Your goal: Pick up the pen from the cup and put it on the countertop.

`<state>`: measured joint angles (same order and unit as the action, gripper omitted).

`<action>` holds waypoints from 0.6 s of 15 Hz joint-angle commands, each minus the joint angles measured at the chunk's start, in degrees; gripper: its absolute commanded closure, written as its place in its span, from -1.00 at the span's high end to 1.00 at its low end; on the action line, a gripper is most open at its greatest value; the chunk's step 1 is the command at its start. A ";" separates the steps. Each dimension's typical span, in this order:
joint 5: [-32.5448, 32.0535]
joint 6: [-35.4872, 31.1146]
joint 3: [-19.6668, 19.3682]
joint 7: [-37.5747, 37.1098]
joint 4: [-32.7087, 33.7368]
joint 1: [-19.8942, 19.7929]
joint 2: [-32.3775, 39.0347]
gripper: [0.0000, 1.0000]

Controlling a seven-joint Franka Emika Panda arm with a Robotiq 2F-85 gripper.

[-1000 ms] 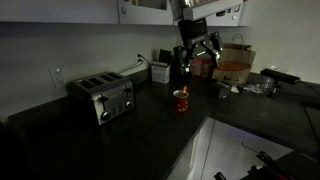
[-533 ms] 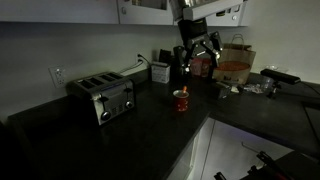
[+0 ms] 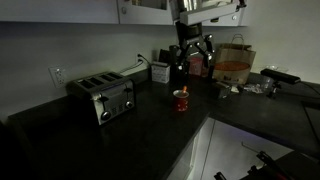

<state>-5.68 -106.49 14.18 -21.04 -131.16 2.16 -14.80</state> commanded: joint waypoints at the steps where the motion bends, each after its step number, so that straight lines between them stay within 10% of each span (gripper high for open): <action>1: -2.11 -11.95 -2.36 -7.04 1.16 -0.78 6.13 1.00; 9: -10.11 -30.09 -10.43 -22.54 6.75 -0.04 24.37 1.00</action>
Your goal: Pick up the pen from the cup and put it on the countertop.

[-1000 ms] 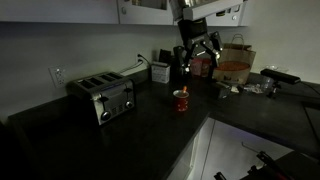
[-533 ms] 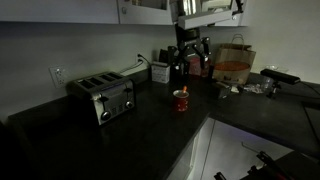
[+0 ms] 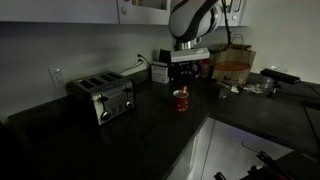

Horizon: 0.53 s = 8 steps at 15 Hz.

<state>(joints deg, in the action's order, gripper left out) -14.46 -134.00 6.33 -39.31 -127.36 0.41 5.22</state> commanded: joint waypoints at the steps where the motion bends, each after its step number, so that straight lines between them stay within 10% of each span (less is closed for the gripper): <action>1: -1.13 -4.01 -3.53 -4.66 3.59 2.14 5.89 1.00; 8: 0.42 -12.78 -9.51 -8.37 5.85 5.26 11.92 1.00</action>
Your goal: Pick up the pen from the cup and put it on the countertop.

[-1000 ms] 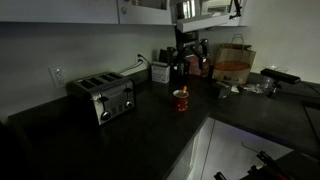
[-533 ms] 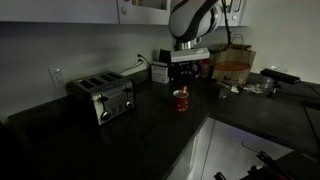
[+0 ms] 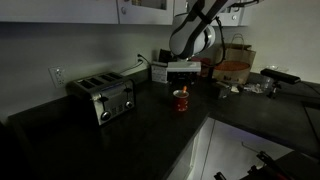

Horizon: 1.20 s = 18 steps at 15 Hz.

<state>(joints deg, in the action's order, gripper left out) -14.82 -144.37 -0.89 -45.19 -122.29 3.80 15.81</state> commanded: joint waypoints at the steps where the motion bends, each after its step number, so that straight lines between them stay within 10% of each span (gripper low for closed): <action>1: 1.24 -3.22 -2.85 -2.84 0.88 2.08 1.80 1.00; 6: 4.48 -4.86 -4.75 -2.91 2.62 2.14 5.75 0.69; 10: 6.84 -4.96 -5.76 -2.31 5.33 2.55 8.94 0.05; 18: 8.67 -3.80 -7.48 -1.81 10.81 2.64 12.66 0.10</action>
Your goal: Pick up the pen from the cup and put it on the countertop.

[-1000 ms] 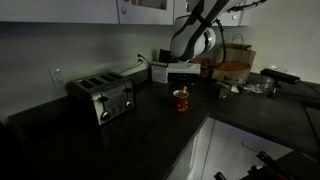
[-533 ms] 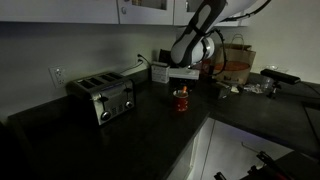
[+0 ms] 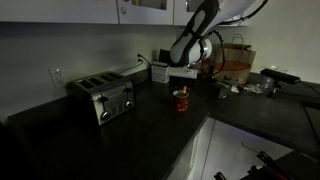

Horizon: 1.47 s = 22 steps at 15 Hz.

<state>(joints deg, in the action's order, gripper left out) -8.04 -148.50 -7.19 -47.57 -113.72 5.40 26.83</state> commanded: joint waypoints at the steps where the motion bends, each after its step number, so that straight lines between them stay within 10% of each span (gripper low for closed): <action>1: 2.13 0.63 -1.31 0.60 2.99 1.07 2.28 0.05; 5: 2.83 0.99 -1.41 0.79 5.45 1.19 4.68 -0.33; 12: 4.29 1.72 -1.91 1.22 7.65 1.32 7.75 -0.20; 17: 1.90 0.71 -3.97 1.07 7.07 3.41 8.16 -1.00; 22: -6.19 0.58 -9.56 -2.39 4.09 10.10 4.38 -0.90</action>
<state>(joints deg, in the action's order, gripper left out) -10.10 -148.44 -13.00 -47.64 -107.10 11.41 34.32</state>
